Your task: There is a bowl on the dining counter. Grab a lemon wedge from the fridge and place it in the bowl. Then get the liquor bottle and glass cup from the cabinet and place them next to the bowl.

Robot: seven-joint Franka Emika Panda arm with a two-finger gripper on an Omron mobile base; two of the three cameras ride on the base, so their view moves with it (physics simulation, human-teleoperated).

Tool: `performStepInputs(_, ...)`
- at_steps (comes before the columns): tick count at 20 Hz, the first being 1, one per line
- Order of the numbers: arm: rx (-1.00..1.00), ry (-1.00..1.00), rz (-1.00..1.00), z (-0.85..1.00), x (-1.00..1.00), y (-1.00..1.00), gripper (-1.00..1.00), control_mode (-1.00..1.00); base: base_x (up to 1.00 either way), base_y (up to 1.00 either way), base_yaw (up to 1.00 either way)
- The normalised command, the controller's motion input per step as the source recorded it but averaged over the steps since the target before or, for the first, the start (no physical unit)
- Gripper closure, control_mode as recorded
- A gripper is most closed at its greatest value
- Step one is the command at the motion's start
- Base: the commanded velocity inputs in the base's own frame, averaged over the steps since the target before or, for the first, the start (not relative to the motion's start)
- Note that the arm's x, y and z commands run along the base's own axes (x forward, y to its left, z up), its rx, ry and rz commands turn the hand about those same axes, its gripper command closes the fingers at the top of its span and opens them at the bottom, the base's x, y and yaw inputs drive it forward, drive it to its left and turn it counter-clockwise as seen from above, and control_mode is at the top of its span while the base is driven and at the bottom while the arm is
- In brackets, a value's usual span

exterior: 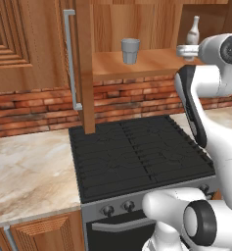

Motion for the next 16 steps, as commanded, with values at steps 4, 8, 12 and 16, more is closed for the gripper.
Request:
performStepInputs(4,0.00,0.00,0.00,0.00,0.19,-0.10,-1.00,-1.00,0.00,0.00,0.00)
performStepInputs(8,0.01,0.00,0.00,0.00,0.00,-0.10,-1.00,-1.00,0.00,0.00,0.00)
performStepInputs(12,0.14,0.02,-0.08,0.00,0.30,-0.24,-1.00,-1.00,0.00,0.00,0.00)
performStepInputs(16,0.15,0.00,-0.17,0.00,0.39,-0.15,-1.00,-1.00,0.00,0.00,0.00)
